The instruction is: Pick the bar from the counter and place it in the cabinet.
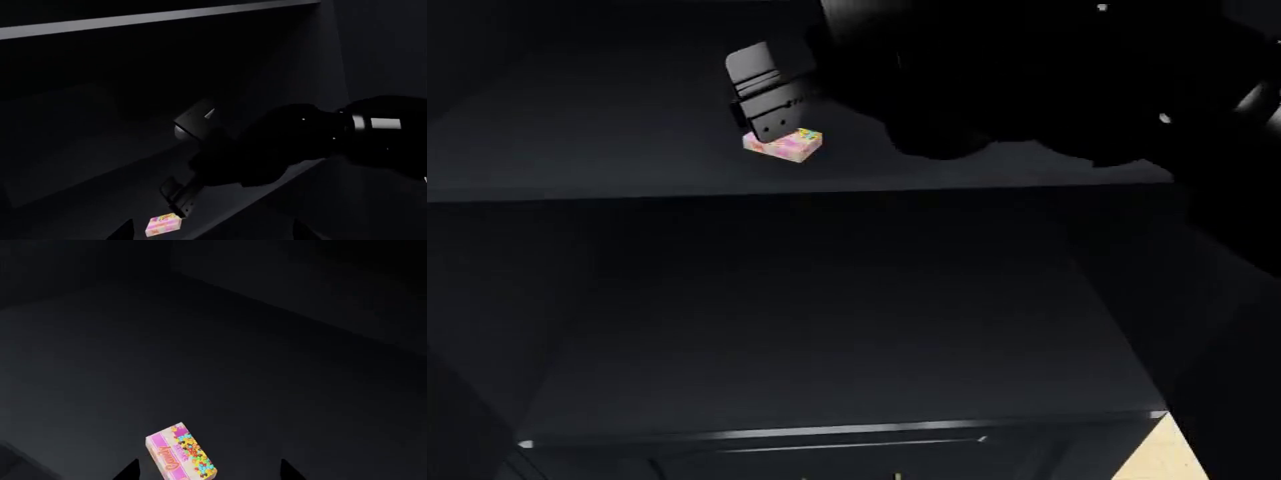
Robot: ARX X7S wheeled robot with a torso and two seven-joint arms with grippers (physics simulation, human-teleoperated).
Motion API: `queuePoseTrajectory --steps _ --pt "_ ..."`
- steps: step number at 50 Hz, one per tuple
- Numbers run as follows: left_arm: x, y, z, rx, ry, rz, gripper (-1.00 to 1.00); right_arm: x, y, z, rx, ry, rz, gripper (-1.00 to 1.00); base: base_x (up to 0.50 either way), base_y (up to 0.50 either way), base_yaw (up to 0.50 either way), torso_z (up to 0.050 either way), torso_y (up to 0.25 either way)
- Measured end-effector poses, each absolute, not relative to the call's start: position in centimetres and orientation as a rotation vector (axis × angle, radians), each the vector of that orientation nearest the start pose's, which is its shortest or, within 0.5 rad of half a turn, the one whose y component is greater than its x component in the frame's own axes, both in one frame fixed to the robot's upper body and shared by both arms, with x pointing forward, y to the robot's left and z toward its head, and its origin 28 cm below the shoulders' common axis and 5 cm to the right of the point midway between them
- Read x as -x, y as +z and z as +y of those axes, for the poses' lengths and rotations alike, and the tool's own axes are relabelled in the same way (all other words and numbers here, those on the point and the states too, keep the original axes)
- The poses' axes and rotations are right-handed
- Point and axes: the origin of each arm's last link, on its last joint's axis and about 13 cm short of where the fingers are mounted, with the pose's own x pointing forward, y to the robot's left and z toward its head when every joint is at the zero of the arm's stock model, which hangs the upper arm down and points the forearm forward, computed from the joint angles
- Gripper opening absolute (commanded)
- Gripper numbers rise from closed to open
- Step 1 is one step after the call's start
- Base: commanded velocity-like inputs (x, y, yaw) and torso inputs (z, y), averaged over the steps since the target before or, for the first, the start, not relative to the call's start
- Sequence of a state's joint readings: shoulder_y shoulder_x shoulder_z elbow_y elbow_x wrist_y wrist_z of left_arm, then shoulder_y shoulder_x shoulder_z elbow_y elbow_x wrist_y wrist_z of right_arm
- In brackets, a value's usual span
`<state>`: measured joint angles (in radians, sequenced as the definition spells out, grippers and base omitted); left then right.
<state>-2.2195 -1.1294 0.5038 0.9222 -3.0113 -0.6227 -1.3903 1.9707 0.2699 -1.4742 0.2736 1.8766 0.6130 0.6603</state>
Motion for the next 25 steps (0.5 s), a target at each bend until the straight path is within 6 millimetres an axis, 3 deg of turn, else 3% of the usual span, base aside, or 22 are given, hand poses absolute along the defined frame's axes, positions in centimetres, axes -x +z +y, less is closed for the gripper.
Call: queuePoseTrajectory --steps 13,25 --pt "-1.2 37.1 23.9 -0.210 -0.488 -0.231 1.00 -27.4 37.1 -0.2 0.259 0.431 0.146 1.00 0.00 0.00 0.00 0.000 0.000" --pt "-1.1 37.0 24.0 -0.211 -0.484 -0.230 1.00 -25.8 36.6 -1.0 0.262 0.428 0.130 1.00 0.00 0.00 0.00 0.000 0.000"
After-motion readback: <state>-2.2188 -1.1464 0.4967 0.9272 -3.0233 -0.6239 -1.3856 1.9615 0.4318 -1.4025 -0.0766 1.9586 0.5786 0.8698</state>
